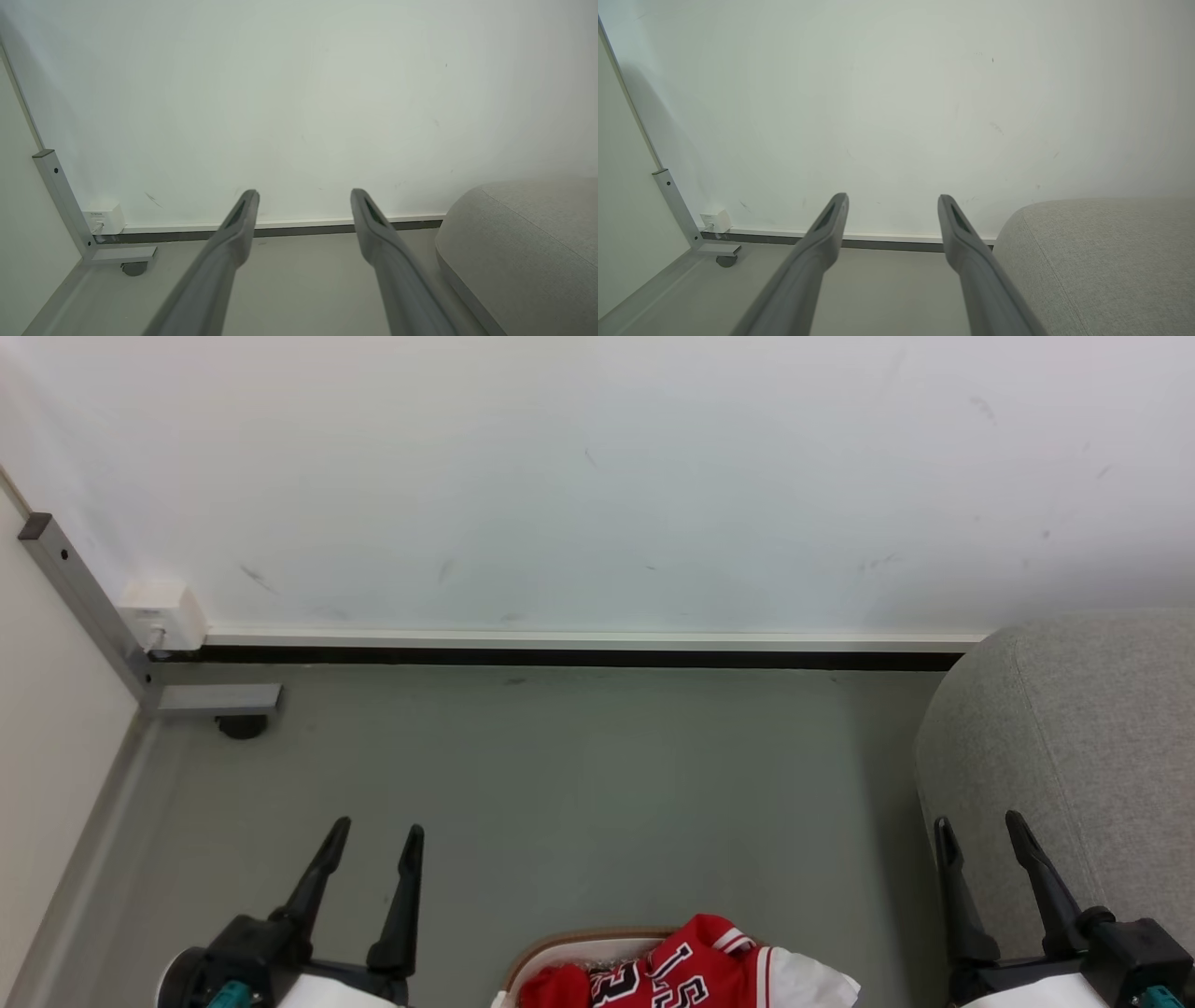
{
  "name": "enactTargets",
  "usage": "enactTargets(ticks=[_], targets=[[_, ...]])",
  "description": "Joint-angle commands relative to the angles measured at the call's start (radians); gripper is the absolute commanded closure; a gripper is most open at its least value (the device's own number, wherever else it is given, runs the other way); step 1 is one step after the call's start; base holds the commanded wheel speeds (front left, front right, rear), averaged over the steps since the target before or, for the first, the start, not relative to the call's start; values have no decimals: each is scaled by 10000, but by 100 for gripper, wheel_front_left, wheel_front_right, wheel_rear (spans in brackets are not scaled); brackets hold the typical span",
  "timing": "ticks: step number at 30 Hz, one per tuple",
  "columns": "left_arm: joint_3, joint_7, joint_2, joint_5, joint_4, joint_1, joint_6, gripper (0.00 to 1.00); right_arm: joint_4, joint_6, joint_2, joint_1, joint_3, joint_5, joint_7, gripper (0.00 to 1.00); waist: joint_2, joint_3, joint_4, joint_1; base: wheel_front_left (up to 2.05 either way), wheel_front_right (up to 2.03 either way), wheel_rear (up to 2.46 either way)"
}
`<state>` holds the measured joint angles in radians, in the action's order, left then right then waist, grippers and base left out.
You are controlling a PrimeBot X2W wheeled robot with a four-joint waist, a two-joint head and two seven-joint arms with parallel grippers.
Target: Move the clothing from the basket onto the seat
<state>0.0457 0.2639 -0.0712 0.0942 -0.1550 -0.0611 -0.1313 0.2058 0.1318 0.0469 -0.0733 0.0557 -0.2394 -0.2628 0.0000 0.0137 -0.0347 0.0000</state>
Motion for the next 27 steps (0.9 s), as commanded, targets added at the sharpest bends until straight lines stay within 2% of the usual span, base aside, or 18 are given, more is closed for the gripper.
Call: enactTargets(ticks=[1,17,27], targets=[[-13,10,10,173,-20,-39,19,0,-8,-21,63,21,-18,-45,-33,0,0,-3,5,0,0,0,0],[-31,10,30,276,-46,-48,14,0,59,-21,63,-11,45,-164,-31,0,0,13,-58,0,0,0,0],[149,10,-107,388,9,-181,14,0,-47,-21,63,-168,62,-120,-17,0,0,353,-474,0,0,0,0]])
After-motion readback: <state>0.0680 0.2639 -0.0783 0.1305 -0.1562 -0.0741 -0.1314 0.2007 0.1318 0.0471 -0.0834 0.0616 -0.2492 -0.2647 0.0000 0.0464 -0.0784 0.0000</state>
